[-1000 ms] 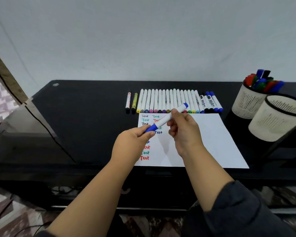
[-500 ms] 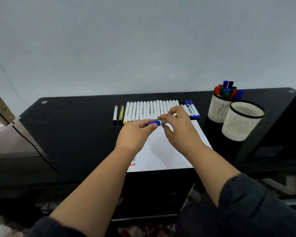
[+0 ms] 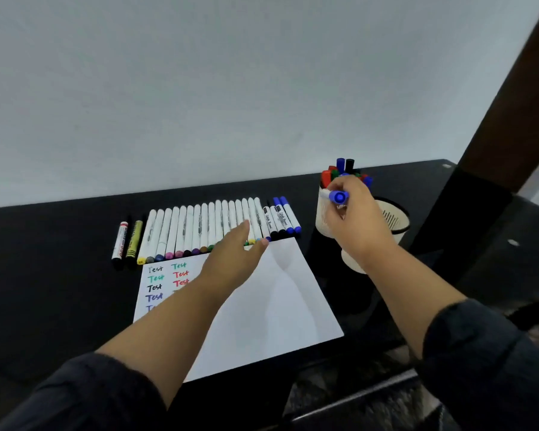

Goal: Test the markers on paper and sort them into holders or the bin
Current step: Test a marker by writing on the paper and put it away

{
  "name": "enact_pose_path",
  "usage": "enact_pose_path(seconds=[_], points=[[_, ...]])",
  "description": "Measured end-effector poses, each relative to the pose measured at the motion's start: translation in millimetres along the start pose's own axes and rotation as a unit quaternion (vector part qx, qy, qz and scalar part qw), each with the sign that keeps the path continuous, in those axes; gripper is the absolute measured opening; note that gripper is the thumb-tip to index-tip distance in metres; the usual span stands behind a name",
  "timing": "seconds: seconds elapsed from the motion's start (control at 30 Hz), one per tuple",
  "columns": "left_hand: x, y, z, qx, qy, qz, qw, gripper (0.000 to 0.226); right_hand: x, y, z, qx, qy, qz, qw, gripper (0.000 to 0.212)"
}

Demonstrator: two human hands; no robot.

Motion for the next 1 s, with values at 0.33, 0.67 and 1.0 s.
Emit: enact_pose_path(seconds=[0.33, 0.67, 1.0], points=[[-54.8, -42.2, -25.5, -0.033, -0.269, -0.04, 0.962, 0.07, 13.9, -35.6, 33.2, -0.039, 0.034, -0.014, 0.999, 0.013], [-61.2, -44.1, -37.0, -0.024, -0.271, -0.03, 0.962, 0.067, -3.1, -79.0, 40.9, -0.068, 0.145, -0.079, 0.984, 0.027], [-61.0, -45.8, -35.7, -0.031, -0.268, -0.029, 0.962, 0.066, -10.5, -93.8, 43.1, -0.078, 0.148, -0.071, 0.983, 0.031]])
Point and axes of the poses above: each hand's wrist, its own y-axis away from the middle knuckle, its own x-axis out of the back of the hand, z = x × y, the point moved 8 cm from there along -y, towards the middle knuckle, and after that the axes turned 4 degrees about -x, right-handed, at the moved point
